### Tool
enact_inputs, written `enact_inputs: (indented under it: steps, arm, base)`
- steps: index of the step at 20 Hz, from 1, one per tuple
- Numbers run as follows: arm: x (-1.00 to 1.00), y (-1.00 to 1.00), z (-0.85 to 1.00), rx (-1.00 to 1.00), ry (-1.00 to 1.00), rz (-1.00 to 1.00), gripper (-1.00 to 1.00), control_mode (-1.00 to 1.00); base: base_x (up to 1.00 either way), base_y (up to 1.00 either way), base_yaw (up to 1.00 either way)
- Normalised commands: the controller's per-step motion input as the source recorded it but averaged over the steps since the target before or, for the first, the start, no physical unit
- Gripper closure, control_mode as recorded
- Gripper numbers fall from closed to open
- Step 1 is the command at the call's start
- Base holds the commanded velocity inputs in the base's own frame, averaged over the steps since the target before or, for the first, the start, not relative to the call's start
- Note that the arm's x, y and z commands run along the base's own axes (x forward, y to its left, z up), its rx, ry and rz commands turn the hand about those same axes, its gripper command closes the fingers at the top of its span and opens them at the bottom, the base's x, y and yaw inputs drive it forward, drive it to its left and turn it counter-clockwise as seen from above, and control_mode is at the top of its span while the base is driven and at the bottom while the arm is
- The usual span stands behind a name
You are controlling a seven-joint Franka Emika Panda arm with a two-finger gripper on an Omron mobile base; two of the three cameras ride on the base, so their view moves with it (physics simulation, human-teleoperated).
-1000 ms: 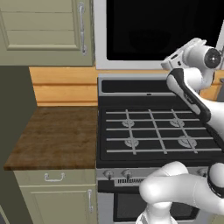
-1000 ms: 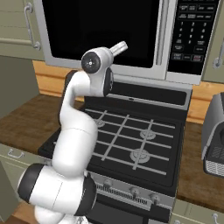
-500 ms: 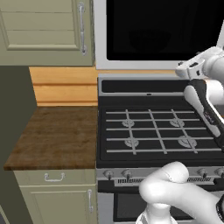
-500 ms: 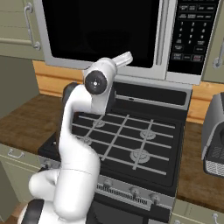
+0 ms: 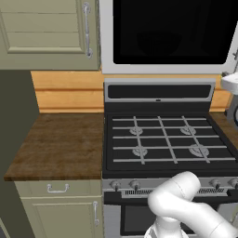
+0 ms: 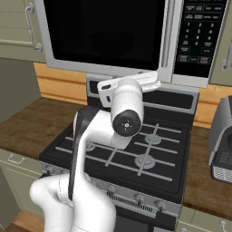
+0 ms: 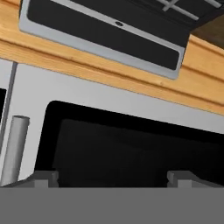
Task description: Pick the carrot from the sink and place it in the bowl. Then pick the bowl and place it in the microwave. Then close the microwave door and press the start button.
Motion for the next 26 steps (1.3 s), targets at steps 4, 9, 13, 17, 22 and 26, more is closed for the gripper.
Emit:
enact_inputs:
  steps: [4, 9, 13, 17, 22, 26]
  arm:
    - [-0.22, -0.76, 0.27, 0.00, -0.09, 0.22, -1.00, -1.00]
    - [0.00, -0.67, 0.06, 0.00, -0.05, 0.26, -1.00, -1.00]
    - [0.00, -0.85, 0.00, 0.00, 0.00, 0.21, -1.00, -1.00]
    - [0.03, -0.77, 0.00, 0.00, -0.01, 0.23, -1.00, -1.00]
    - [0.34, -0.38, -0.11, 0.00, -0.14, 0.20, -1.00, -1.00]
    - [0.34, -0.14, -0.31, -0.02, -0.27, 0.16, -1.00, -1.00]
  base:
    - [0.00, 0.00, 0.00]
    - [0.00, 0.00, 0.00]
    - [0.00, 0.00, 0.00]
    - [0.00, 0.00, 0.00]
    - [0.00, 0.00, 0.00]
    - [0.00, 0.00, 0.00]
